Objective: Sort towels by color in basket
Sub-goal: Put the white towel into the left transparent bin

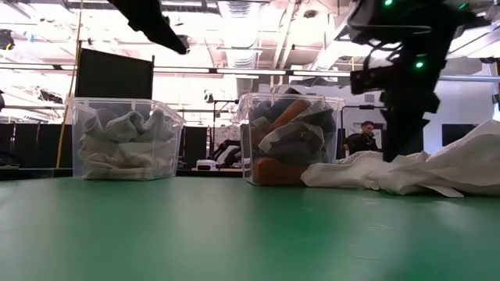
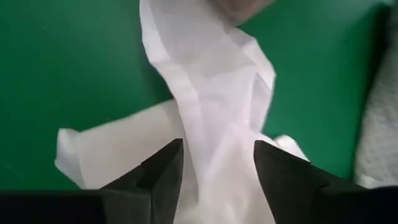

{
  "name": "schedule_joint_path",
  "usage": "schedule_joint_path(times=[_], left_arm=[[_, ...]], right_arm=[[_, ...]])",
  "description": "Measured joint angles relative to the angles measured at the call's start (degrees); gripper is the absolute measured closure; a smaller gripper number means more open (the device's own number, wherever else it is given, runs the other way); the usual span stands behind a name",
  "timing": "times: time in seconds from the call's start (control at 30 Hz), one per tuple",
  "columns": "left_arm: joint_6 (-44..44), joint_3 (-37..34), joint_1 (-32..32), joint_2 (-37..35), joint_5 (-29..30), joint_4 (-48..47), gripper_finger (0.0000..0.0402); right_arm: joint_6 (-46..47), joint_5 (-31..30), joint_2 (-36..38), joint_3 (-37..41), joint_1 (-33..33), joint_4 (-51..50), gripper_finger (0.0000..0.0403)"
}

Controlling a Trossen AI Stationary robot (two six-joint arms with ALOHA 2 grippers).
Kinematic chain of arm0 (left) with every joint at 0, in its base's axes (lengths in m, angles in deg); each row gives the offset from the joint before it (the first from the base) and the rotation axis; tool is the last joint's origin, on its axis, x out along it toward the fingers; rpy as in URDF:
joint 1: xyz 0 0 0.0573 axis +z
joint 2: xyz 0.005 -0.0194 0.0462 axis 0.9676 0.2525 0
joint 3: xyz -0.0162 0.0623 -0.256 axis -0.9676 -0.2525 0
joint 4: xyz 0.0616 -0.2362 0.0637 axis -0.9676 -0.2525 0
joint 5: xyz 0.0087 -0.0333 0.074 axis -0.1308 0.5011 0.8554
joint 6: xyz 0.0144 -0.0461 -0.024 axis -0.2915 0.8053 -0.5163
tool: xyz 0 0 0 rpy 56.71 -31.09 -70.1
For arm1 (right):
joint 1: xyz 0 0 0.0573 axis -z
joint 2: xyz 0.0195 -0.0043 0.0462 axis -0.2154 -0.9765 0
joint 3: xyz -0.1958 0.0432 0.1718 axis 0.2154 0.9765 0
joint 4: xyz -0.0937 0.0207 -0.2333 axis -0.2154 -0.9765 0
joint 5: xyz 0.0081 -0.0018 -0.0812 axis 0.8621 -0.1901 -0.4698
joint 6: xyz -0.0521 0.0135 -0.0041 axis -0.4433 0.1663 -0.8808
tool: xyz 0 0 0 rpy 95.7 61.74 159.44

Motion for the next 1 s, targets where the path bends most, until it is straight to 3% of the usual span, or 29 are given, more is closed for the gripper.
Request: schedule_joint_path(times=[0.13, 0.3, 0.6, 0.8, 1.0], left_arm=[[1.79, -0.61, -1.39, -2.97, 2.01, -2.73, 0.0196], [3.61, -0.61, -2.1, -6.0, 4.14, -6.54, 0.0196], [4.3, -0.61, -2.1, -7.58, 5.14, -7.5, 0.0196], [1.63, -0.61, -2.1, -7.58, 2.77, -5.61, 0.0196], [-0.83, -0.59, -2.1, -7.08, -3.42, 0.12, 0.0196]], right_arm=[[-3.1, 5.38, -1.75, -0.02, 2.48, 4.97, 0.0169], [-3.7, 5.56, -6.78, -0.02, 2.88, 5.24, 0.0201], [-3.72, 4.96, -11.83, -1.07, 1.72, 2.82, 0.0381], [-5.25, 6.36, -4.84, -7.95, 1.13, -1.85, 0.038], [-16.03, 5.3, 3.25, -15.83, 2.92, 9.07, 0.0381]])
